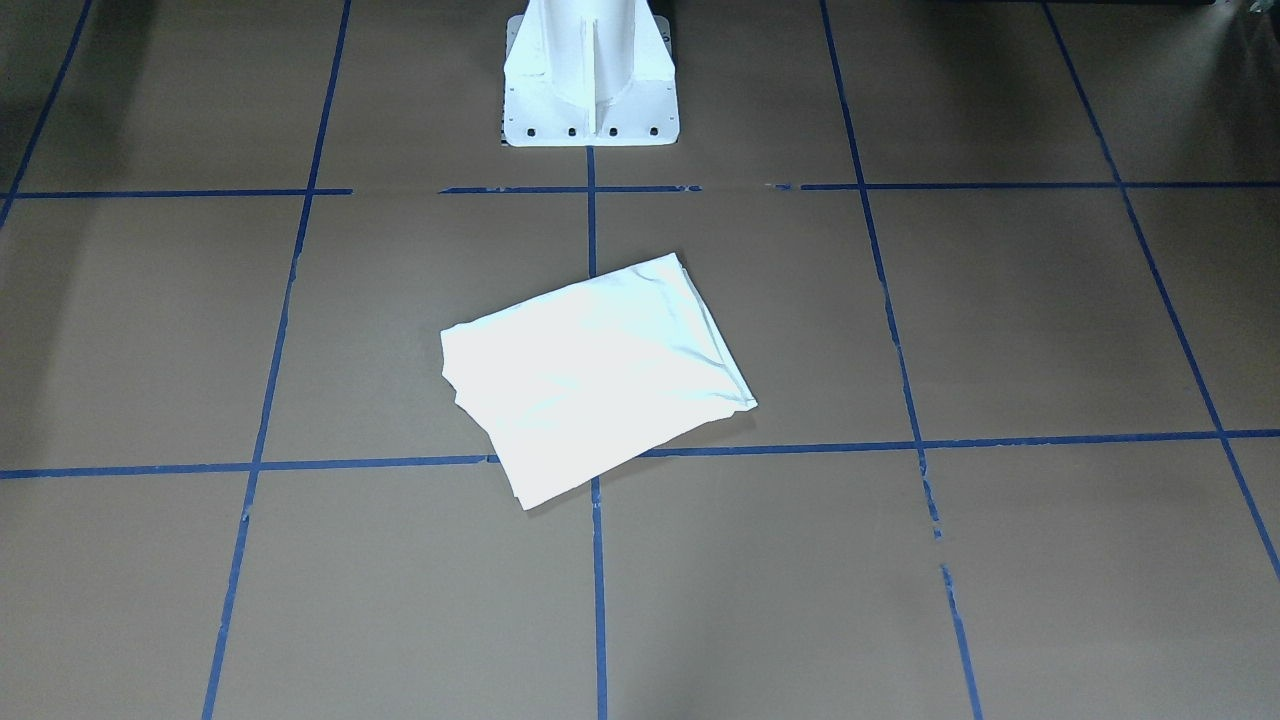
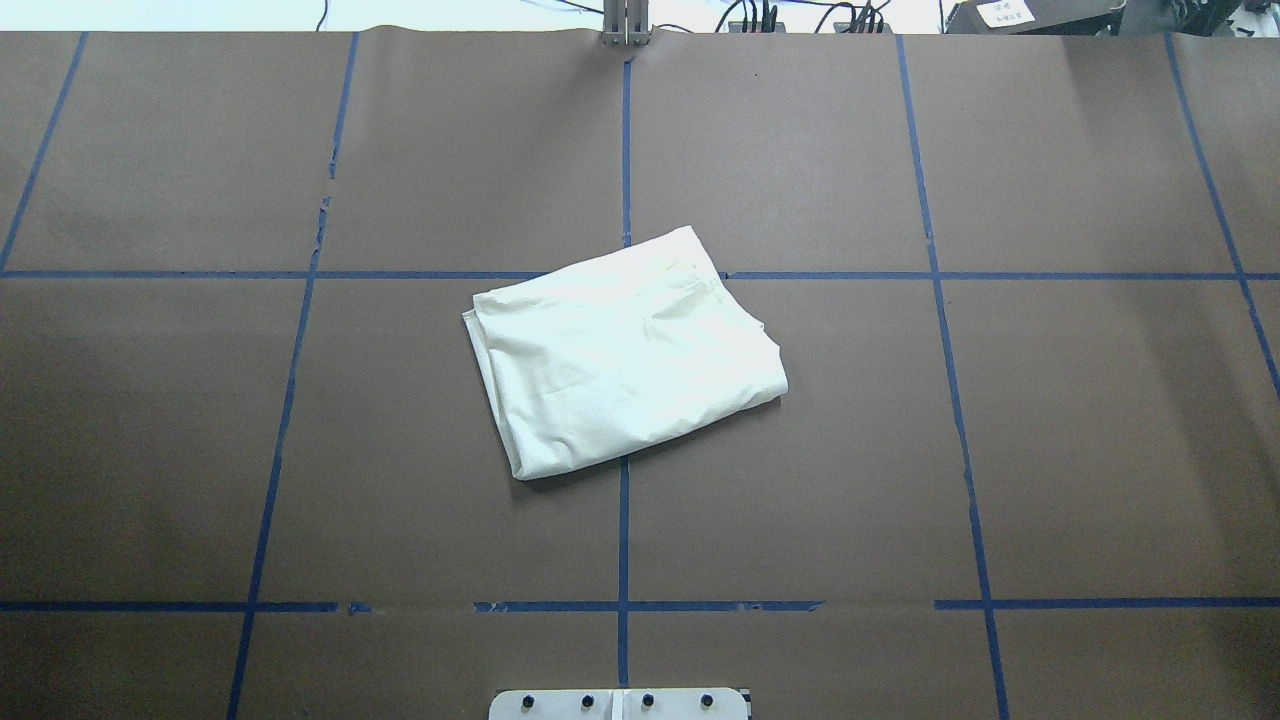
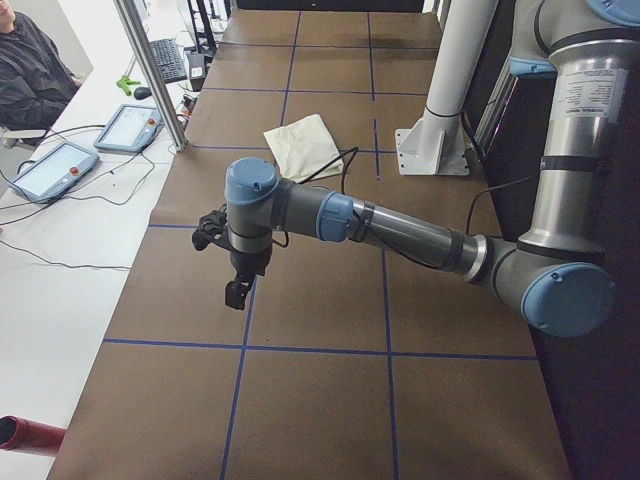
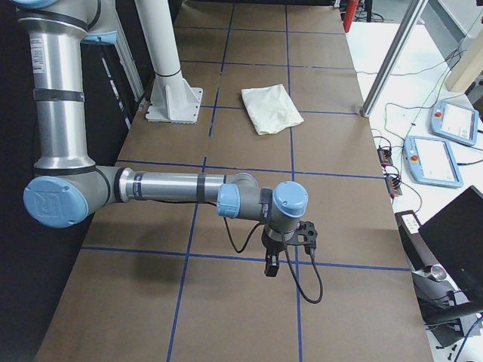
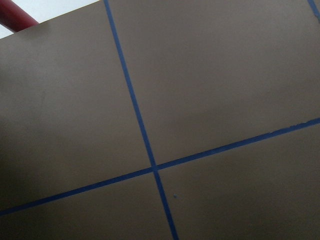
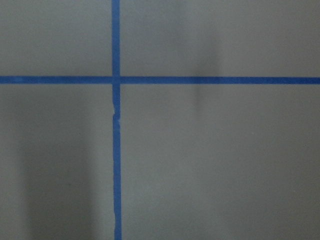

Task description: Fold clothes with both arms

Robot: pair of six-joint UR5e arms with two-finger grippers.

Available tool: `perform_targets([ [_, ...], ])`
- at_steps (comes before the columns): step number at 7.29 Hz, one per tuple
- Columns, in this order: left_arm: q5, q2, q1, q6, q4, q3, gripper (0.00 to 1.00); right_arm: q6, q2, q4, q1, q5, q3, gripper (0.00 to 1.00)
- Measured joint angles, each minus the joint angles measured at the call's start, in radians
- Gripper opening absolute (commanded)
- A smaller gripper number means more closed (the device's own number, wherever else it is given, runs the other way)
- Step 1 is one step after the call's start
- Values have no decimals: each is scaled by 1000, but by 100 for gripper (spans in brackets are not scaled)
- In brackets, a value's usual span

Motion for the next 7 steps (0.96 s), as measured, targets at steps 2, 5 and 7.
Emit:
perform_targets([
  [2, -4, 33, -13, 24, -1, 10, 100, -16, -86, 102, 53, 43, 11, 100],
  [5, -10, 41, -15, 10, 13, 17, 100, -16, -72, 1, 92, 51, 72, 100],
  [7, -33, 54, -15, -29, 16, 16, 100, -12, -62, -28, 93, 45, 89, 100],
])
